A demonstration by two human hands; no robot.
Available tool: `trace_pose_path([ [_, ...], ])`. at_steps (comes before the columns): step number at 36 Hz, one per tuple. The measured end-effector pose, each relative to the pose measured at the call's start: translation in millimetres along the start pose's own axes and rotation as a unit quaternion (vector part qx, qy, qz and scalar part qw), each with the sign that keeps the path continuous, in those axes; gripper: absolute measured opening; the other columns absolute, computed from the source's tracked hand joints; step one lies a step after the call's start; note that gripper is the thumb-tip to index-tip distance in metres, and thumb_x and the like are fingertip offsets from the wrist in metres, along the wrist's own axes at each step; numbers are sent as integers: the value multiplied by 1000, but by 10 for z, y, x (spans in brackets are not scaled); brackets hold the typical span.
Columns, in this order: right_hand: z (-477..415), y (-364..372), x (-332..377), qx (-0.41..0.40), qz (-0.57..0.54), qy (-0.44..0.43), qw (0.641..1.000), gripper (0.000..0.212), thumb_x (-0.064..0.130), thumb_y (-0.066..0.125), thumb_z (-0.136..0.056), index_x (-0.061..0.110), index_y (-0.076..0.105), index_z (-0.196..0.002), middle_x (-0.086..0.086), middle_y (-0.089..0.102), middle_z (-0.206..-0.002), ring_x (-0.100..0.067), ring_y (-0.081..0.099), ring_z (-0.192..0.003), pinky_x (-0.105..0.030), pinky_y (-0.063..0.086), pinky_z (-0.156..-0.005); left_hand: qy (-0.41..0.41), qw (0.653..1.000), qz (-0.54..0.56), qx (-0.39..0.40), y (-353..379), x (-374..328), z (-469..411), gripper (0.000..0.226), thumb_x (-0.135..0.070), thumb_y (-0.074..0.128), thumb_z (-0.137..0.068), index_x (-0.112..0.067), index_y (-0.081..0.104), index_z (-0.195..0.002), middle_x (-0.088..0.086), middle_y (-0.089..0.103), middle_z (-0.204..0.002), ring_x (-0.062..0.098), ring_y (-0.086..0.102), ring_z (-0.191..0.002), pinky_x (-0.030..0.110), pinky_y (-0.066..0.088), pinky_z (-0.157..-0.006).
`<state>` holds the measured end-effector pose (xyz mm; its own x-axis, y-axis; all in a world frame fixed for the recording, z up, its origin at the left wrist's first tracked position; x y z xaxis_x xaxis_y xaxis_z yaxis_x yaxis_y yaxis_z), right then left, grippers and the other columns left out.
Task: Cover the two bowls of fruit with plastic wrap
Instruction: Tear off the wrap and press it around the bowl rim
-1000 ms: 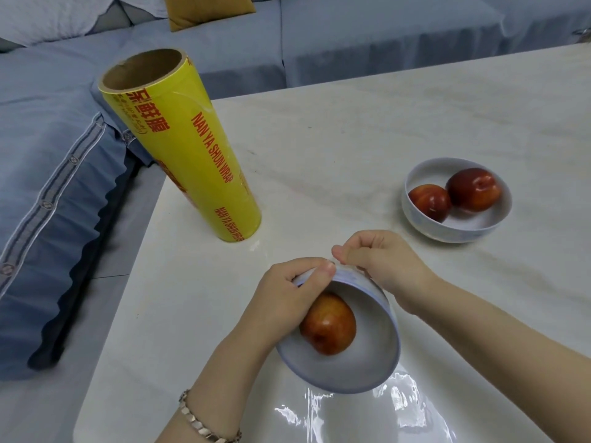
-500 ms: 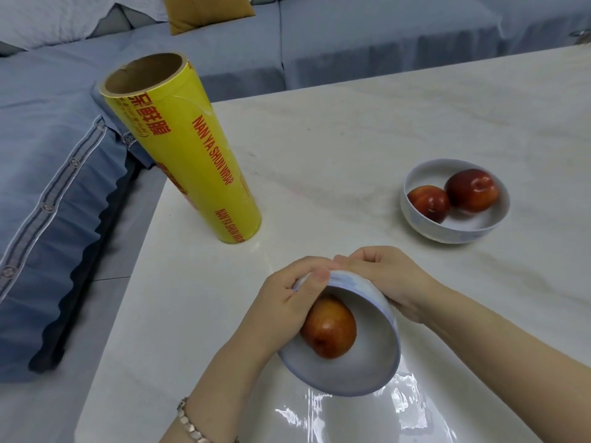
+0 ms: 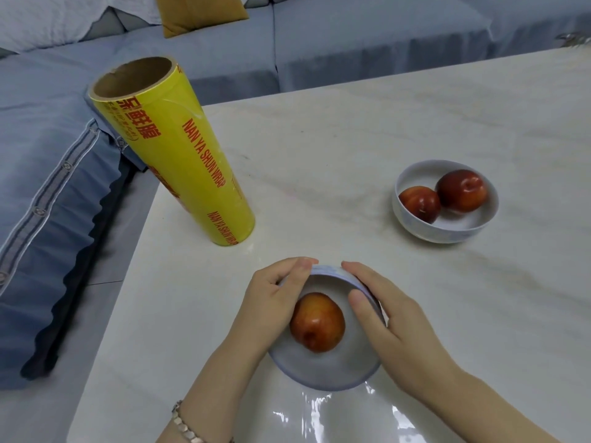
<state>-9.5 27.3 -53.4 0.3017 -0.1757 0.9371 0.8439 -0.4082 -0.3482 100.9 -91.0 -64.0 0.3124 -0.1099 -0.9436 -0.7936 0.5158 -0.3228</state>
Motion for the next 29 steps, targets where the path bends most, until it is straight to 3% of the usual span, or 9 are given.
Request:
trace_pose_path([
  [3,-80,15,-10,-6,-14,15,1000,27,44,43,-81,48,49,-107,36,52,-110,21,45,-106,4,32,-86,-2,1000,8,-10,-14,5,2,25,-22,51,-93,-27,70,-77,-22,72,-79,-10,63,-83,3,43,-70],
  [5,-109,13,-43,2,-12,29,1000,28,42,46,-88,40,53,-114,30,56,-112,15,48,-107,0,35,-87,-6,1000,13,-7,-5,-14,5,29,-21,50,-94,-27,70,-73,-24,70,-73,-11,63,-77,3,43,-68],
  [7,-115,16,-113,32,-3,56,998,29,40,48,-91,36,53,-120,27,56,-115,10,51,-107,-4,36,-89,-7,1000,8,-7,5,-23,4,32,-22,49,-94,-28,70,-70,-23,70,-70,-11,62,-74,4,44,-67],
  [9,-92,24,-176,74,-29,82,993,31,50,45,-86,38,57,-111,28,61,-110,10,54,-103,-7,40,-88,-11,1000,4,-12,0,-22,9,34,-27,50,-94,-29,69,-66,-21,70,-68,-10,62,-71,4,45,-66],
  [13,49,46,-304,142,-161,130,968,40,53,51,-86,20,66,-102,4,70,-90,-5,63,-83,-28,51,-82,-12,1000,-6,-17,-31,19,4,51,-47,46,-91,-5,67,-73,-4,61,-74,5,55,-69,14,45,-66],
  [16,183,100,-416,164,-208,168,949,32,39,56,-86,31,59,-116,-9,72,-99,-18,69,-89,-31,57,-78,-30,999,-8,-28,-80,46,-23,52,-45,41,-91,-2,66,-77,3,60,-76,7,54,-68,13,45,-64],
  [20,231,52,-500,121,-195,176,957,30,14,51,-89,25,59,-115,-7,73,-83,-15,69,-80,-30,57,-73,-115,992,-31,38,43,153,-99,56,-49,40,-92,1,65,-86,9,62,-80,14,58,-76,31,49,-77],
  [24,235,9,-504,77,-235,201,948,27,3,49,-90,16,63,-109,-10,72,-72,-15,69,-68,-27,58,-61,-175,980,-30,94,155,163,-168,56,-55,42,-90,-6,67,-91,7,68,-86,14,62,-77,27,50,-77],
  [29,-21,-161,-384,-9,-251,204,946,21,7,48,-92,7,69,-94,-16,73,-76,-23,69,-62,-27,56,-53,-120,993,-11,8,8,-137,-440,35,-44,34,-98,-23,59,-111,-10,58,-104,5,54,-96,21,40,-85],
])
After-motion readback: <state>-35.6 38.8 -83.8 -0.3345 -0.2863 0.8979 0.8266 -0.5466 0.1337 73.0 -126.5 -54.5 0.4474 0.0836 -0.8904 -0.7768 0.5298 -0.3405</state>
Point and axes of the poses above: each hand's wrist, its own z-axis away from the middle knuckle, its own y-axis out of the palm, x = y × z, the point moved 9 cm from there along -z, towards the middle knuckle
